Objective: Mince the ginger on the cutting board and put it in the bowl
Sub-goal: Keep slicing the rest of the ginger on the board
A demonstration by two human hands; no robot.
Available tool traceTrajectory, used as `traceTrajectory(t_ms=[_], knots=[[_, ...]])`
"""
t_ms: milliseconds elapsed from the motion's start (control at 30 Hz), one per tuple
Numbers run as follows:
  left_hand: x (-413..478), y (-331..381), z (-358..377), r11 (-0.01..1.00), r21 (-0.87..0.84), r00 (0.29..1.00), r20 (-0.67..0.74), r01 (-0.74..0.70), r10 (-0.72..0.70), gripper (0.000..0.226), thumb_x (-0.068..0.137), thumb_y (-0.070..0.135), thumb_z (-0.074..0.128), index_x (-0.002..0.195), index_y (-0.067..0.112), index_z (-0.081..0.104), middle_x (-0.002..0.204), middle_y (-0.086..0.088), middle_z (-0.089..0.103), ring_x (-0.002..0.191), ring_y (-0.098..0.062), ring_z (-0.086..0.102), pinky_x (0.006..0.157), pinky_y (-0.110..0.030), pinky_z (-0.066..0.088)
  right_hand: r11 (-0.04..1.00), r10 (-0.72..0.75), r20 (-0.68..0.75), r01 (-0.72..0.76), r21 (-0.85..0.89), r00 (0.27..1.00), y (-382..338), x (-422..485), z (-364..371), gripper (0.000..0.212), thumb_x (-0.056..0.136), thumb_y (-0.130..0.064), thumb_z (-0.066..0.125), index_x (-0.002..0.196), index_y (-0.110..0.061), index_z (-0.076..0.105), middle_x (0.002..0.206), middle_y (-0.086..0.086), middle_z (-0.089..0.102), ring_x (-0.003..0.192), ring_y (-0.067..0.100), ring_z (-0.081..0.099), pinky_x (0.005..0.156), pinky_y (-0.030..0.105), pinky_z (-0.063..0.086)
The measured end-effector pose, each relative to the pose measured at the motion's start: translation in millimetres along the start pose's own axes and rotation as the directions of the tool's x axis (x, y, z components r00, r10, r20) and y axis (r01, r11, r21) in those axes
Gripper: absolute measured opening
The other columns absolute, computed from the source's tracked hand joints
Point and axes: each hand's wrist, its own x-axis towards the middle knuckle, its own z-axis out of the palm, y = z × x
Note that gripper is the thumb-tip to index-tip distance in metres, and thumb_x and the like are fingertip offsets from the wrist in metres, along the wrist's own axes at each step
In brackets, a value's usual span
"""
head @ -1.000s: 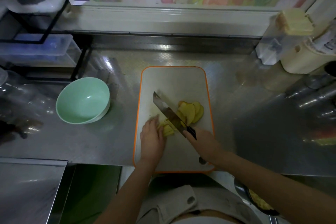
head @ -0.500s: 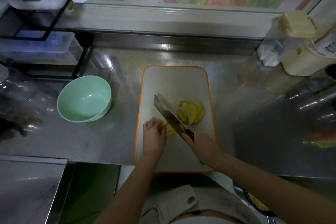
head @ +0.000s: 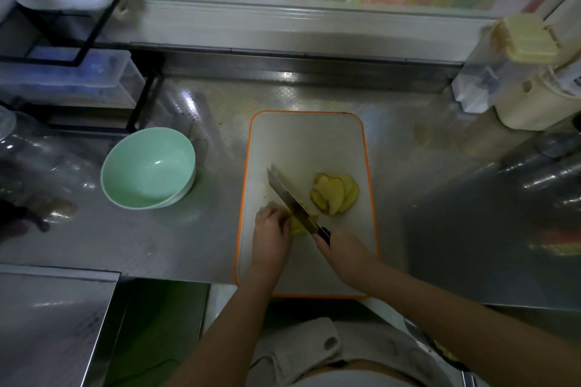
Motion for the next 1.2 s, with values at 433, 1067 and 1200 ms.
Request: traceTrajectory(t_ms=[433,1067,1200], knots=[[-2,-1,-1,1.000,0.012,1.000,0.005,-0.024,0.024,0.021,0.088,0.009,0.057,0.104,0.002,0.068,0.099,-0.013,0.059,0.097,-0.027,0.050,0.083,-0.022,0.033,0.996,-0.049,-0.050,0.053,0.073,0.998,10,11,-2,0.035,0.099,-0.030,0.043,0.065,-0.026,0.039,0.061,-0.007,0.043,0.053,0.002,0.040,0.048,0.022,0.029],[-9,-7,-4,1.000,0.004,1.000,-0.004,0.025,-0.025,0.026,0.090,0.013,0.056,0.114,0.006,0.064,0.111,-0.012,0.059,0.108,-0.026,0.048,0.097,-0.034,0.039,0.994,-0.111,-0.126,0.113,0.009,0.986,4,-3,-14,0.031,0.098,-0.034,0.043,0.075,-0.013,0.047,0.059,-0.007,0.042,0.052,0.007,0.042,0.045,0.021,0.030],[-6,-5,-5,0.999,0.003,0.999,0.007,0.035,-0.035,0.024,0.089,0.011,0.057,0.110,0.006,0.066,0.113,-0.011,0.060,0.109,-0.026,0.049,0.098,-0.034,0.038,0.994,-0.103,-0.077,0.106,0.023,0.992,4,-7,-11,0.032,0.099,-0.033,0.041,0.069,-0.022,0.044,0.059,-0.008,0.044,0.053,0.009,0.044,0.045,0.022,0.030]])
